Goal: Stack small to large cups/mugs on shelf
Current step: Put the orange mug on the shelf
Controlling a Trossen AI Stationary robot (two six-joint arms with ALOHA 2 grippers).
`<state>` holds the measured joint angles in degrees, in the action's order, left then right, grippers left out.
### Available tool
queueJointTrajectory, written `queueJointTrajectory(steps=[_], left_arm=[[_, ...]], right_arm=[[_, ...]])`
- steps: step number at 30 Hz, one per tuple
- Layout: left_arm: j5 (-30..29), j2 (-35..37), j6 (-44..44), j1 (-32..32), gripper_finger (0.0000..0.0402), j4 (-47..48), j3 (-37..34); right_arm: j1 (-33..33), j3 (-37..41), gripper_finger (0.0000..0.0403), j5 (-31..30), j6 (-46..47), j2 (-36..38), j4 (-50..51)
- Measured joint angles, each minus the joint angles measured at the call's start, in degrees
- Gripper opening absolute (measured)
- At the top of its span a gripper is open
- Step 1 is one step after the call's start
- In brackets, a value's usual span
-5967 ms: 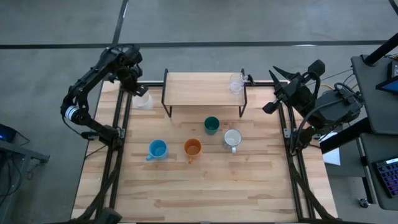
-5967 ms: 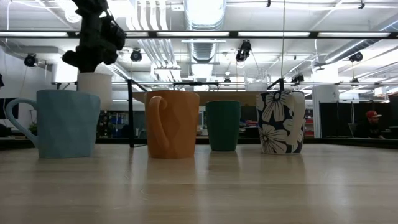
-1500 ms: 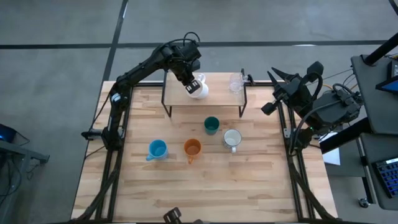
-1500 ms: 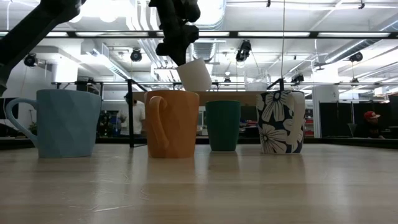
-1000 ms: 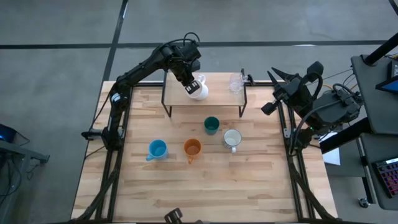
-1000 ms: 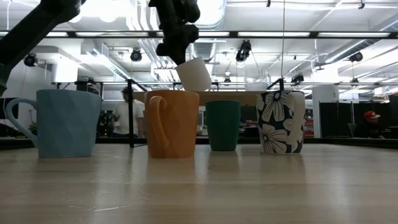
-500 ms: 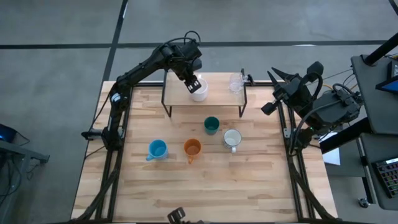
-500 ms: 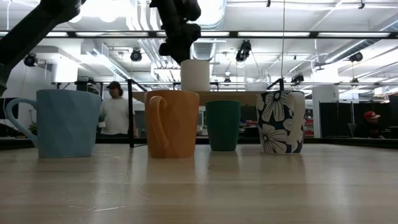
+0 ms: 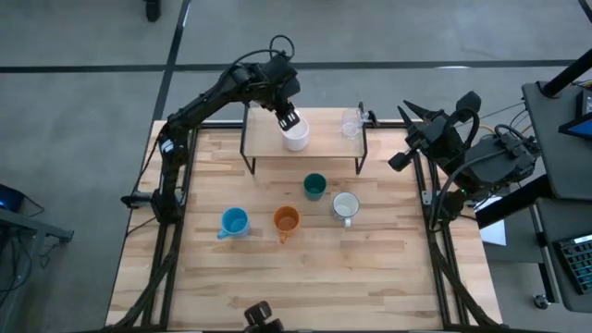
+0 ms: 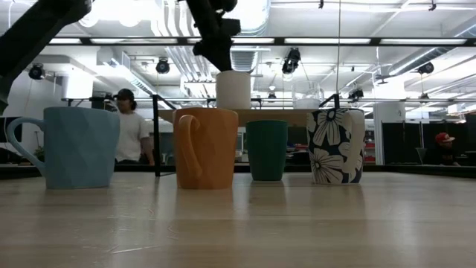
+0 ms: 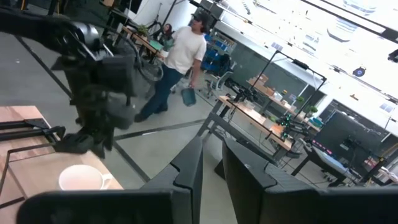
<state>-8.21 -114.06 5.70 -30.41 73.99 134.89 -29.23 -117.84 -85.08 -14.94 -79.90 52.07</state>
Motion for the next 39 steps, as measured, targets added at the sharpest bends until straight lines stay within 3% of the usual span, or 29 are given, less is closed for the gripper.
queueJointTrajectory(steps=[8, 14, 21, 23, 27, 31, 39], left_arm=[[-15.5, 9.1, 1.4, 0.0, 0.0116, 0.1, -0.1], [-16.2, 18.1, -4.3, 1.3, 0.0104, 3.1, -0.2], [-16.1, 26.0, -11.8, 5.9, 0.0013, 10.1, -1.1], [-16.2, 28.2, -14.2, 8.1, 0.0007, 11.2, -3.5], [-17.1, 33.2, -19.1, 14.0, 0.0007, 10.2, -12.8], [-23.8, 39.5, -26.1, 20.2, 0.0001, 6.8, -26.4], [-27.9, 55.4, -37.0, 29.7, 0.0001, -14.1, -56.7]], right_arm=[[0.0, 0.0, 0.0056, 0.0, 0.6, 0.0, 0.2], [0.0, 0.1, 0.0056, 0.0, 6.9, 0.0, 6.1], [0.0, 0.3, 0.0056, 0.0, 20.1, 0.0, 16.6], [0.0, 0.4, 0.0057, 0.0, 24.7, 0.0, 19.7], [0.0, 0.9, 0.0057, 0.0, 34.3, 0.0, 25.6], [0.0, 2.7, 0.0057, 0.0, 40.4, 0.0, 28.7], [0.0, 7.5, 0.0057, -0.3, 42.0, 0.0, 27.7]])
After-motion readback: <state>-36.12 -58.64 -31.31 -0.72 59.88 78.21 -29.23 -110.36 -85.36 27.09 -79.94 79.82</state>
